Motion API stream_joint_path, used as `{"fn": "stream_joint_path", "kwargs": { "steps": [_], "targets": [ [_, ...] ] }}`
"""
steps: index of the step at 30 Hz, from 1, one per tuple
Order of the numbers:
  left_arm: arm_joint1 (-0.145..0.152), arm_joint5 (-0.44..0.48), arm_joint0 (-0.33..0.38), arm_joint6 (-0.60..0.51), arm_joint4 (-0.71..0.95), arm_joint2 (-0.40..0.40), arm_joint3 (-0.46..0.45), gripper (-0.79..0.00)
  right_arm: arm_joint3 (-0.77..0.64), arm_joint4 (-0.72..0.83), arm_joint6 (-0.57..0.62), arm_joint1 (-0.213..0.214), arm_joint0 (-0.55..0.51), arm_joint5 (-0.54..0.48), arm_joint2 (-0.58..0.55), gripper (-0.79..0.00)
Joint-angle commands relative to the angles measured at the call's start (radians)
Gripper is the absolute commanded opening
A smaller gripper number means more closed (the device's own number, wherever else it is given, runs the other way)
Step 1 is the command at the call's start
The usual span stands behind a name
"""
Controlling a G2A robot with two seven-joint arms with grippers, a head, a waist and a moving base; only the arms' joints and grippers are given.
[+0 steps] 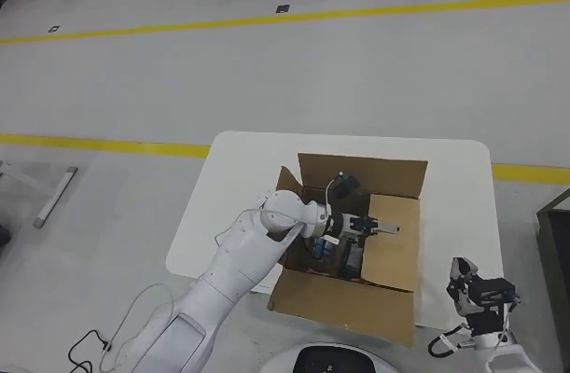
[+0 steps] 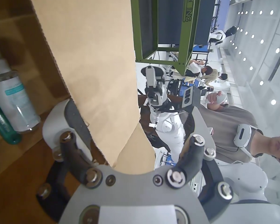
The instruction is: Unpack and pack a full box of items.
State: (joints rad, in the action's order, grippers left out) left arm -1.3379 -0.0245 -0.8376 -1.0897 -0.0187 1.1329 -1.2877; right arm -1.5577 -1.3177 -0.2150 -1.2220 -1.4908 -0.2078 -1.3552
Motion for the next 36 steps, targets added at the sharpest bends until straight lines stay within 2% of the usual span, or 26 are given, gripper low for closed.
{"fn": "stream_joint_path", "kwargs": {
  "steps": [1,10,16,19,23,27,33,36],
  "targets": [
    [0.001,-0.005,-0.001,-0.002,0.019,0.003,-0.009,0.0,0.034,0.002,-0.002,-0.005,0.036,-0.013,0.028,-0.785],
    [0.006,-0.017,-0.006,-0.009,0.112,0.013,-0.035,0.0,0.143,-0.031,0.013,-0.03,0.177,-0.051,0.158,-0.785],
    [0.008,-0.024,-0.005,0.0,0.149,0.011,-0.061,0.0,0.172,-0.032,0.001,-0.042,0.225,-0.075,0.209,-0.785],
    [0.007,-0.024,-0.001,0.01,0.156,0.0,-0.075,0.0,0.179,-0.028,-0.009,-0.046,0.232,-0.052,0.216,-0.785],
    [0.002,-0.018,0.015,0.029,0.164,-0.03,-0.077,0.0,0.153,-0.006,-0.022,-0.043,0.193,0.016,0.175,-0.785],
    [-0.008,-0.012,0.044,0.051,0.172,-0.075,-0.074,0.0,0.069,0.019,-0.012,-0.029,0.102,0.088,0.082,-0.785],
    [-0.029,-0.003,0.101,0.075,0.163,-0.163,-0.06,0.0,-0.092,0.047,0.028,-0.008,-0.055,0.127,-0.067,-0.785],
    [-0.04,0.02,0.132,0.111,0.091,-0.22,-0.041,0.0,-0.154,0.068,0.03,-0.003,-0.112,0.139,-0.12,-0.785]
  ]
}}
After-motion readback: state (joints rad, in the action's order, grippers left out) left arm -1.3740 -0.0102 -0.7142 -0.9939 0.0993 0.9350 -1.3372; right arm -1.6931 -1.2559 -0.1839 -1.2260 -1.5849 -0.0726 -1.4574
